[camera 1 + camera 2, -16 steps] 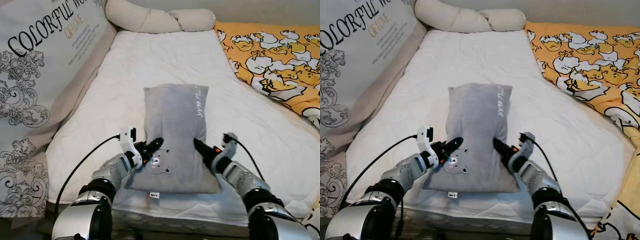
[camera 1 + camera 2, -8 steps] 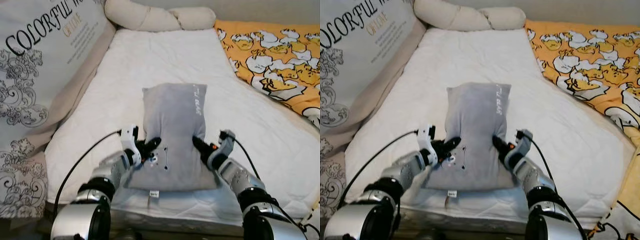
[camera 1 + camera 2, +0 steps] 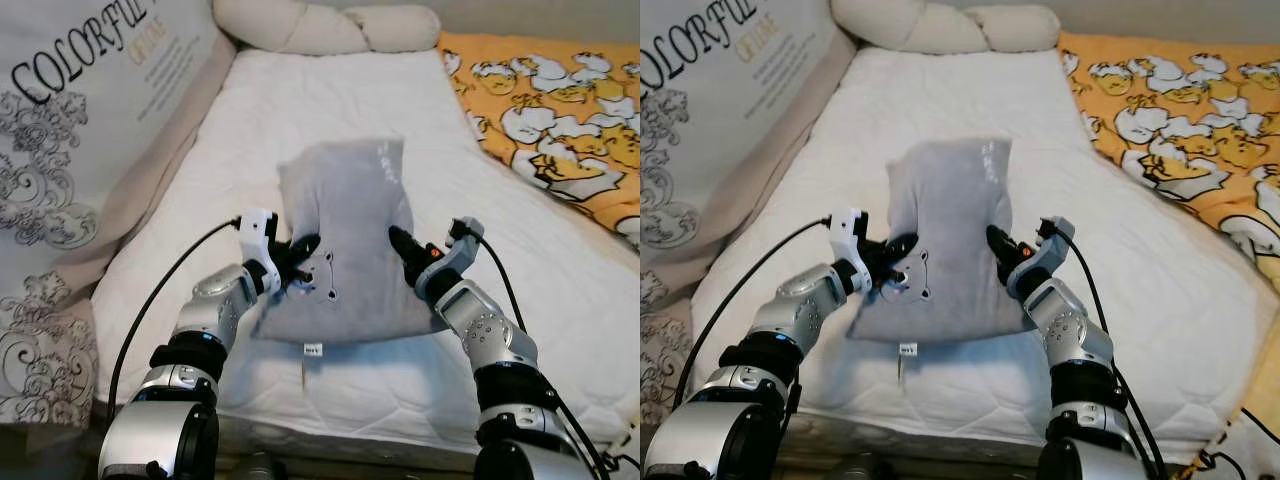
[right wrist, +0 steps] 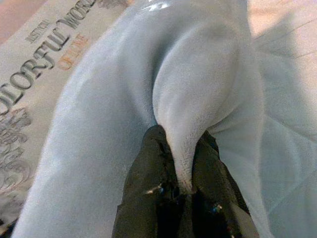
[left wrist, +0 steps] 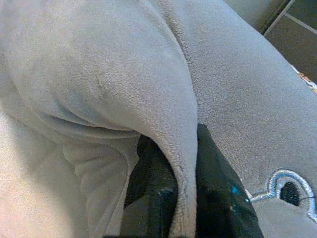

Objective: Clean up the room

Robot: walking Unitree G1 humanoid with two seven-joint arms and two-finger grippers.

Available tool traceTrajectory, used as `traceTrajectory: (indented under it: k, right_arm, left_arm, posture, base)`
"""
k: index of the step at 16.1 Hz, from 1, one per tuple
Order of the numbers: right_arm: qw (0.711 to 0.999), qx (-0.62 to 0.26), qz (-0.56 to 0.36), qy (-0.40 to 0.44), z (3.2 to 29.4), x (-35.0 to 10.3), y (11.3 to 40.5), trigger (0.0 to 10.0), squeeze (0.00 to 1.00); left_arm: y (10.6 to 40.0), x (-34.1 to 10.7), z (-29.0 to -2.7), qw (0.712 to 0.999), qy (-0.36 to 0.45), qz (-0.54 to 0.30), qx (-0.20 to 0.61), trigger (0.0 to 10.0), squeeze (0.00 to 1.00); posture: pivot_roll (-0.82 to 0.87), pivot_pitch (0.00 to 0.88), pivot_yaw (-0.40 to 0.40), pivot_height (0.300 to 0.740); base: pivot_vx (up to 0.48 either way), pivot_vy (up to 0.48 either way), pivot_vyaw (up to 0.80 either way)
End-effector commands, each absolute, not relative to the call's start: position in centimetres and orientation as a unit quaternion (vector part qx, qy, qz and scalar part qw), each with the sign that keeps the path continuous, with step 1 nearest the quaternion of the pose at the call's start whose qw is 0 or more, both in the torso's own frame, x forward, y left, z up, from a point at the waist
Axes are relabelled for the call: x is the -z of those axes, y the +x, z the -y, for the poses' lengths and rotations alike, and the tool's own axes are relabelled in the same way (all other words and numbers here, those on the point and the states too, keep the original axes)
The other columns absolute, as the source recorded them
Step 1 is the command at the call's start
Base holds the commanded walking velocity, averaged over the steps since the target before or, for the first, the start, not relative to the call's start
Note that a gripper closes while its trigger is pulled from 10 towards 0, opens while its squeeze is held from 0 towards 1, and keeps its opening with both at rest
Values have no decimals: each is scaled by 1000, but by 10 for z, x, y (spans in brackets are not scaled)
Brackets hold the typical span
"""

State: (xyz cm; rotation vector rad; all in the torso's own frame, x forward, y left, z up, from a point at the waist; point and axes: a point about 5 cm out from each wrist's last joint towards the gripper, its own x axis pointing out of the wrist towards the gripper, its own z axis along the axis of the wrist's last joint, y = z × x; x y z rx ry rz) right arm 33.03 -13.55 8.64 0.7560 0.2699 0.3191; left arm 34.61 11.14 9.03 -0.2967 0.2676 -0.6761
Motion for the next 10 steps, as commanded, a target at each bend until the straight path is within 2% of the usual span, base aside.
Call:
traceTrajectory:
  k: [1,4,5,6,7,8,9,10]
  right_arm:
    - [916,-161,-106,351,124,-100,334,0,0]
    - [911,-153,-96,370,121,-106,331,39,0]
    - [906,-158,-88,383,118,-109,328,1451,0]
    - [915,-152,-77,365,119,-111,329,3373,0]
    - [933,-127,-42,333,121,-117,330,6431,0]
    - [945,-109,-37,307,122,-117,330,10000,0]
    - [962,-90,-33,257,123,-116,329,10000,0]
    - [966,-86,-36,242,122,-115,327,10000,0]
  left_arm:
    - [349,-109,-99,919,-128,-96,361,0,0]
    - [345,-121,-96,920,-102,-73,372,0,0]
    - [344,-122,-96,923,-92,-67,367,0,0]
    - [344,-123,-97,926,-87,-64,363,0,0]
    - [345,-127,-101,937,-67,-46,339,549,0]
    - [347,-127,-103,945,-51,-47,318,10000,0]
    - [349,-131,-108,958,-31,-34,283,10000,0]
    - [349,-133,-110,962,-17,-29,272,10000,0]
  posture:
    - [85,0,13,740]
    - [93,0,8,740]
    - [93,0,8,740]
    - [92,0,11,740]
    - [92,0,11,740]
    - [89,0,12,740]
    - [91,0,10,740]
    - [92,0,9,740]
  base:
    - [0,0,0]
    - [0,0,0]
    - [0,0,0]
    - [0,0,0]
    - [0,0,0]
    - [0,0,0]
    - [0,0,0]
    - [0,0,0]
